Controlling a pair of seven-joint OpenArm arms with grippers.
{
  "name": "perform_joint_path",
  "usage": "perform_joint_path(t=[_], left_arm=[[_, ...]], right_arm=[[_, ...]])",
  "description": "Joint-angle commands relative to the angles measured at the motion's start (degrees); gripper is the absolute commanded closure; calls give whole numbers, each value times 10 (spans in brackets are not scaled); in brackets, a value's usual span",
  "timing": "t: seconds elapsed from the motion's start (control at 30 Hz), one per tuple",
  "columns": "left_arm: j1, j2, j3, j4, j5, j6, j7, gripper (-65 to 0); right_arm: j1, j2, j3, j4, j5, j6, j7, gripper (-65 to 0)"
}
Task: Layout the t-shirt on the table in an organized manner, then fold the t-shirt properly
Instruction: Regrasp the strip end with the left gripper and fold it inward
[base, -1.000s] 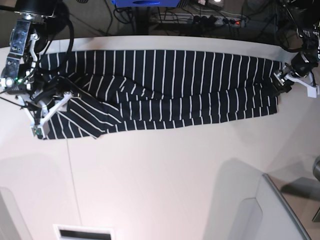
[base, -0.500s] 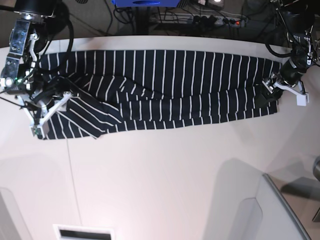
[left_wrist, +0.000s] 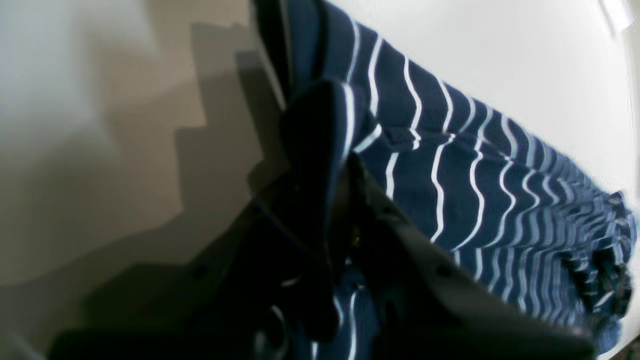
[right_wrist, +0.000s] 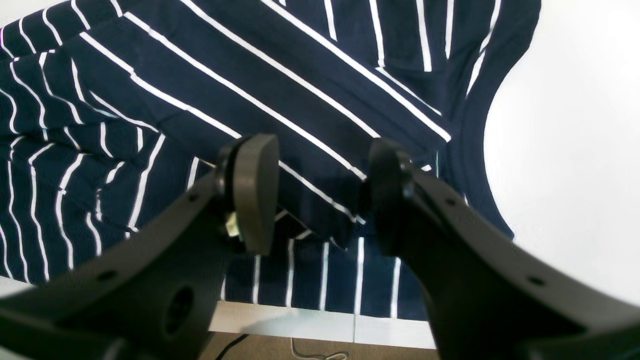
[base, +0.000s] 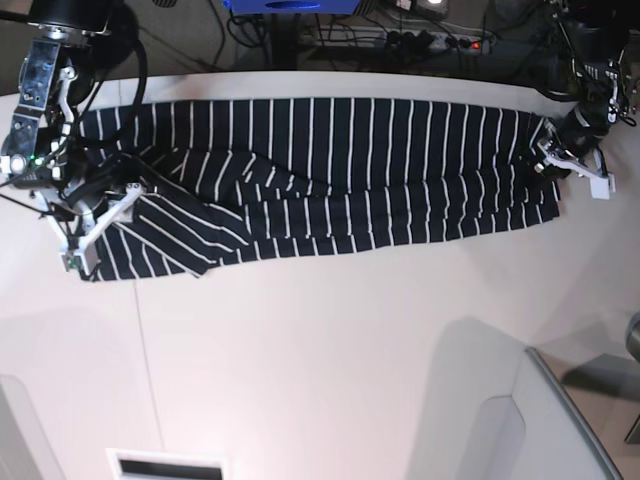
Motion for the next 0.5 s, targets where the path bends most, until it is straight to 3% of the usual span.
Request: perform_joint_path(t=[0.0, 0.1, 0.2, 0.27, 0.4, 0.47], left_arm=[[-6, -34, -5, 16, -8, 5, -17, 0], [2, -63, -5, 78, -8, 5, -16, 0], [31, -70, -3, 177, -8, 5, -13, 0], [56, -63, 0, 262, -8, 5, -12, 0], [109, -14, 8, 405, -8, 5, -12, 0], [127, 3, 47, 460, -6, 56, -12, 0]], right_arm=[[7, 5, 0, 9, 1, 1, 10, -285], [7, 5, 0, 10, 1, 1, 10, -285], [7, 3, 0, 10, 1, 1, 10, -285], [8, 2, 0, 10, 1, 1, 10, -285], [9, 2, 0, 10, 1, 1, 10, -285], [9, 4, 0, 10, 1, 1, 10, -285]])
